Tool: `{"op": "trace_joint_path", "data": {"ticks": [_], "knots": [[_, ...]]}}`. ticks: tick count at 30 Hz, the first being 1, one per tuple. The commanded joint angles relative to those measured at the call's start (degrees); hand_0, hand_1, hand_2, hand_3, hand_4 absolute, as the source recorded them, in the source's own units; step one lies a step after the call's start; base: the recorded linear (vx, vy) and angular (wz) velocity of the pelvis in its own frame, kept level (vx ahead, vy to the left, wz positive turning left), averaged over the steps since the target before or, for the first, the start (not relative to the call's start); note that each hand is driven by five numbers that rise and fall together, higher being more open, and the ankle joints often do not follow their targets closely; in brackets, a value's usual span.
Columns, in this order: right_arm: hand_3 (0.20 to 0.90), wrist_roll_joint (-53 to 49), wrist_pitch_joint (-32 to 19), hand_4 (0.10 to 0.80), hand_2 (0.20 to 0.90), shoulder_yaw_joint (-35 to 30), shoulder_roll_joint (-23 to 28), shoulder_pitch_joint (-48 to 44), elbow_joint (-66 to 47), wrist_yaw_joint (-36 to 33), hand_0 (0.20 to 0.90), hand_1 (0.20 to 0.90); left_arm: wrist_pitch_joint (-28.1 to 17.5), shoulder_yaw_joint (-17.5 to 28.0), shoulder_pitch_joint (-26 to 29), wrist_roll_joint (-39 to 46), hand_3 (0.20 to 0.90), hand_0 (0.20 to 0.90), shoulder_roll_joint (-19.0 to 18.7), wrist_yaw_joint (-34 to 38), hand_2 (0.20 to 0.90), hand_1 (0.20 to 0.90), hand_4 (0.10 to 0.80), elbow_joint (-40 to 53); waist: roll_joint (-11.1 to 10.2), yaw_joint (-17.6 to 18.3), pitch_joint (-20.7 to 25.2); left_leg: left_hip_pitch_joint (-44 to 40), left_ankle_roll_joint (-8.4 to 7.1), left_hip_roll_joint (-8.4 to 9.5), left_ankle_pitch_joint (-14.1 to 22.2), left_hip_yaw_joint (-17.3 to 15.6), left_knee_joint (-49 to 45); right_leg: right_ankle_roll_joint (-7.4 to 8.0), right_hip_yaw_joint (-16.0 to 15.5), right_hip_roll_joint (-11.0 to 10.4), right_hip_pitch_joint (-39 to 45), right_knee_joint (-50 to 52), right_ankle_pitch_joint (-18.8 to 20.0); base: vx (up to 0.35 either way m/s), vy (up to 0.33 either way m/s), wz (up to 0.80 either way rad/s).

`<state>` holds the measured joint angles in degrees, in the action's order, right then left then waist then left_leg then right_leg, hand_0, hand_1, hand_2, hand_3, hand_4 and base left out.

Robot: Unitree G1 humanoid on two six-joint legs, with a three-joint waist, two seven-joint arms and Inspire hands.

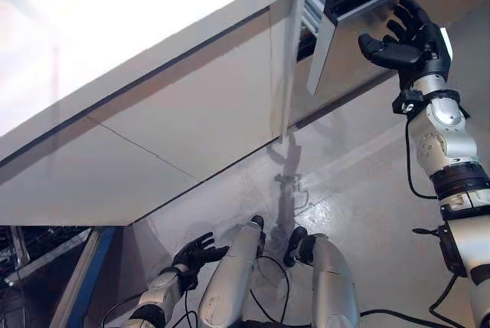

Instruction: Put drinks into fridge and close the fridge

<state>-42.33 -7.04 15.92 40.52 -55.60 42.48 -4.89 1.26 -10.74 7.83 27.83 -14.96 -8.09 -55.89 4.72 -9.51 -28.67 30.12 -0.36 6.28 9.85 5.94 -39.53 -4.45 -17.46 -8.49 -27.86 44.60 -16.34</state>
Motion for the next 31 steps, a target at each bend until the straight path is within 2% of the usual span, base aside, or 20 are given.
{"op": "trace_joint_path", "data": {"ticks": [1, 2, 3, 12, 15, 19, 21, 22, 25, 28, 31], "knots": [[0.9, 3.6, -3.5, 0.8, 0.9, 2.2, -0.4, -11.3, -1.3, 2.6, 0.9, 0.9, -1.2, -2.8, -4.2, -2.6, 0.9, 0.9, -5.2, -0.5, 0.9, 0.9, 0.8, 2.4, -1.9, -3.5, 2.4, -4.9, 4.71, 1.23, 1.3, -3.1, 4.4, 3.42, 6.4, 1.1, 2.5, -3.2, 4.2, 0.117, 0.006, 0.3], [0.9, 3.6, -3.6, 0.8, 0.9, 2.4, -0.4, -11.6, -0.6, 2.7, 0.9, 0.9, -1.3, -2.7, -4.2, -2.9, 0.9, 0.9, -5.4, -0.6, 0.9, 0.9, 0.8, 2.2, -1.9, -3.6, 2.5, -5.6, 4.68, 1.16, 1.1, -3.0, 5.2, 3.63, 6.4, 1.0, 3.3, -4.1, 4.5, 0.021, 0.016, 0.37], [0.9, 3.7, -3.7, 0.8, 0.9, 2.4, -0.5, -11.6, -0.3, 2.8, 0.9, 0.9, -1.3, -2.8, -4.1, -3.0, 0.9, 0.9, -5.6, -0.8, 0.9, 0.9, 0.8, 2.0, -1.9, -3.7, 2.6, -5.7, 4.79, 0.97, -1.1, -3.1, 7.0, 3.29, 5.7, 0.9, 3.6, -6.0, 6.6, 0.015, 0.01, 0.33], [0.9, 1.3, -4.4, 0.8, 0.9, 0.6, -0.7, -7.1, 0.6, 0.9, 0.9, 0.9, -2.1, -2.5, -4.9, -5.4, 0.9, 0.9, -6.9, -2.6, 0.9, 0.9, 0.8, 0.0, -3.1, -3.0, 4.8, -12.1, 4.25, -0.31, -2.1, -2.9, 14.1, 5.15, 6.0, 1.5, 10.9, -15.9, 9.4, 0.083, -0.038, 0.12], [0.9, -1.0, -3.5, 0.8, 0.9, -3.0, -3.2, 0.2, -1.4, 1.7, 0.9, 0.9, -1.8, -2.5, -4.9, -6.8, 0.9, 0.9, -6.8, -3.8, 0.9, 0.9, 0.8, -0.5, -4.1, -1.7, 6.5, -15.2, 3.79, -1.03, -2.6, -3.3, 17.8, 5.89, 6.8, 2.4, 13.9, -20.9, 10.4, 0.053, -0.087, -0.08], [0.9, -0.5, -2.6, 0.8, 0.9, -5.0, -8.9, 16.7, -7.3, 4.9, 0.9, 0.9, -1.1, -1.9, -5.8, -7.0, 0.9, 0.9, -5.3, -3.9, 0.9, 0.9, 0.8, -0.6, -5.2, 1.2, 10.2, -20.0, 3.18, -1.8, -3.7, -4.2, 24.1, 6.61, 8.2, 3.6, 18.1, -27.8, 11.6, 0.068, -0.053, -0.16], [0.9, 1.2, -1.6, 0.8, 0.9, -5.0, -12.3, 25.1, -9.2, 6.4, 0.9, 0.9, -1.4, -1.5, -6.7, -6.9, 0.9, 0.9, -4.3, -4.5, 0.9, 0.9, 0.8, -0.4, -5.5, 2.8, 12.3, -22.6, 2.75, -2.23, -4.3, -5.1, 27.4, 6.9, 8.9, 4.4, 20.2, -31.0, 12.0, 0.059, -0.032, -0.26], [0.9, 1.4, -1.1, 0.8, 0.9, -5.0, -12.7, 25.9, -9.5, 6.3, 0.9, 0.9, -1.5, -1.5, -6.8, -6.8, 0.9, 0.9, -4.3, -4.5, 0.9, 0.9, 0.8, -0.4, -5.6, 3.0, 12.7, -22.6, 2.69, -2.27, -4.6, -5.2, 27.9, 6.93, 8.9, 4.4, 20.3, -31.5, 12.3, 0.053, -0.02, -0.44], [0.9, 6.5, -0.8, 0.8, 0.9, -6.1, -16.3, 40.5, -10.5, 10.8, 0.9, 0.9, -1.5, -0.3, -8.9, -7.9, 0.9, 0.9, -2.7, -5.6, 0.9, 0.9, 0.8, 0.3, -5.4, 5.3, 16.3, -26.5, 2.13, -2.93, -5.6, -6.5, 33.2, 7.35, 9.5, 5.6, 23.5, -35.7, 12.5, 0.086, -0.031, -0.29], [0.9, 11.5, 1.5, 0.8, 0.9, -6.8, -19.2, 48.7, -6.4, 14.5, 0.9, 0.9, -0.9, 0.9, -9.8, -8.2, 0.9, 0.9, -2.0, -6.2, 0.9, 0.9, 0.8, 0.4, -5.0, 7.2, 19.0, -29.2, 1.62, -3.53, -6.7, -7.7, 36.7, 7.37, 9.8, 6.6, 25.7, -37.6, 12.4, 0.025, -0.046, -0.25], [0.9, 16.1, 1.9, 0.8, 0.9, -6.7, -21.2, 52.6, 4.2, 15.2, 0.9, 0.9, -0.9, 1.9, -8.0, -8.3, 0.9, 0.9, -2.4, -7.5, 0.9, 0.9, 0.8, -1.8, -4.8, 8.5, 20.3, -31.0, 1.49, -3.61, -6.9, -8.2, 37.7, 7.08, 9.9, 7.1, 27.4, -38.0, 11.7, -0.065, -0.058, -0.16]]}}
